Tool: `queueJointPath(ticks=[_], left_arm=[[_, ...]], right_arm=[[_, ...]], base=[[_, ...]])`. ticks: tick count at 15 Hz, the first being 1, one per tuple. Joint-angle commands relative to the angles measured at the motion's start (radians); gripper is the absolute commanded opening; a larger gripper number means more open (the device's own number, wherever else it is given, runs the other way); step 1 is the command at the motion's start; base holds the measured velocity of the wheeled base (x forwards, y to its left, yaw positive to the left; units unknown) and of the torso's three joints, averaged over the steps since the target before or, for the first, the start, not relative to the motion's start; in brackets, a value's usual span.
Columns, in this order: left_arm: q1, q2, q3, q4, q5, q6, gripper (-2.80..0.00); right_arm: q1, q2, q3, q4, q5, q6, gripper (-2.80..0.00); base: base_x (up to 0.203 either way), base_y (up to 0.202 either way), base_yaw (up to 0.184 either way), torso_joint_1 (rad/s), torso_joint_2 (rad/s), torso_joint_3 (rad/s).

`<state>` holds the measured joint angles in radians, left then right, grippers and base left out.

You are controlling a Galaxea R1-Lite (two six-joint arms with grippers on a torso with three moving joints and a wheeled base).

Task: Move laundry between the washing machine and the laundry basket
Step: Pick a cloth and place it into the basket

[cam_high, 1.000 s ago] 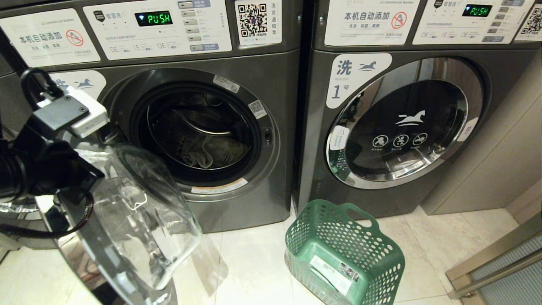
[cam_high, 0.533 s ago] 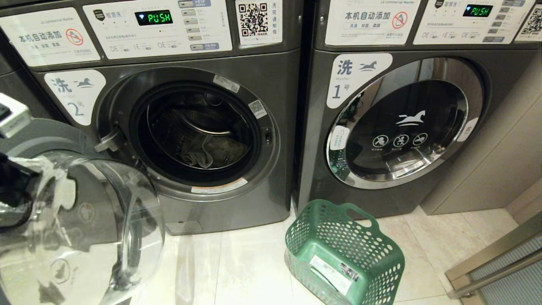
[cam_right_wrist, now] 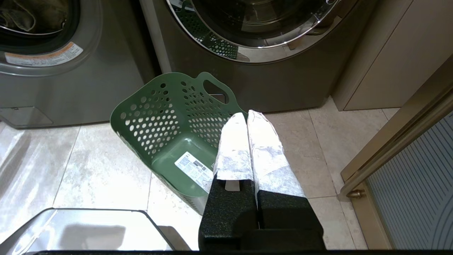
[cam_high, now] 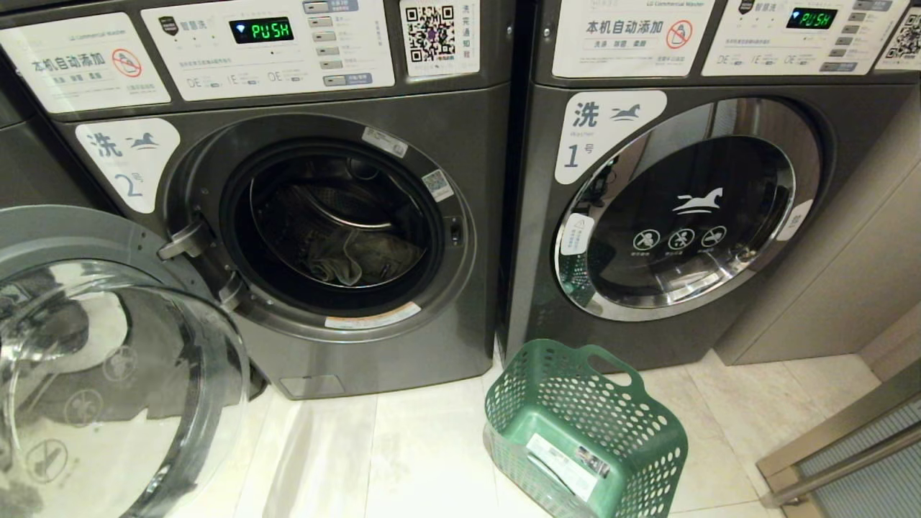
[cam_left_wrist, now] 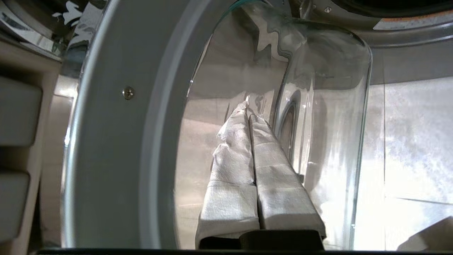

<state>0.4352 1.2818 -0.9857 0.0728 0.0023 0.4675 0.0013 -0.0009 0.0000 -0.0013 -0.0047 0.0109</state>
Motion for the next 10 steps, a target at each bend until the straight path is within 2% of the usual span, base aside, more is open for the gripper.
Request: queueJointPath(ticks=[1, 4, 6, 10], left_arm=[[0.013, 0.028, 0.001, -0.01, 0.002, -0.019, -2.8], [0.095, 0.129, 0.005, -0.191, 0.003, -0.061, -2.8], [0.166, 0.19, 0.004, -0.262, -0.003, -0.068, -2.8], [0.198, 0.296, 0.003, -0.385, -0.024, -0.129, -2.8]], right_arm=[[0.0, -0.001, 0.0, 0.0, 0.0, 0.0, -2.8], [0.0, -0.001, 0.0, 0.0, 0.0, 0.0, -2.8], [0.0, -0.001, 0.0, 0.0, 0.0, 0.0, -2.8], [0.0, -0.001, 0.0, 0.0, 0.0, 0.0, -2.8]], base=[[0.0, 0.0, 0.0, 0.0, 0.0, 0.0], [0.0, 0.0, 0.0, 0.0, 0.0, 0.0], [0.0, 0.0, 0.0, 0.0, 0.0, 0.0], [0.0, 0.0, 0.0, 0.0, 0.0, 0.0]])
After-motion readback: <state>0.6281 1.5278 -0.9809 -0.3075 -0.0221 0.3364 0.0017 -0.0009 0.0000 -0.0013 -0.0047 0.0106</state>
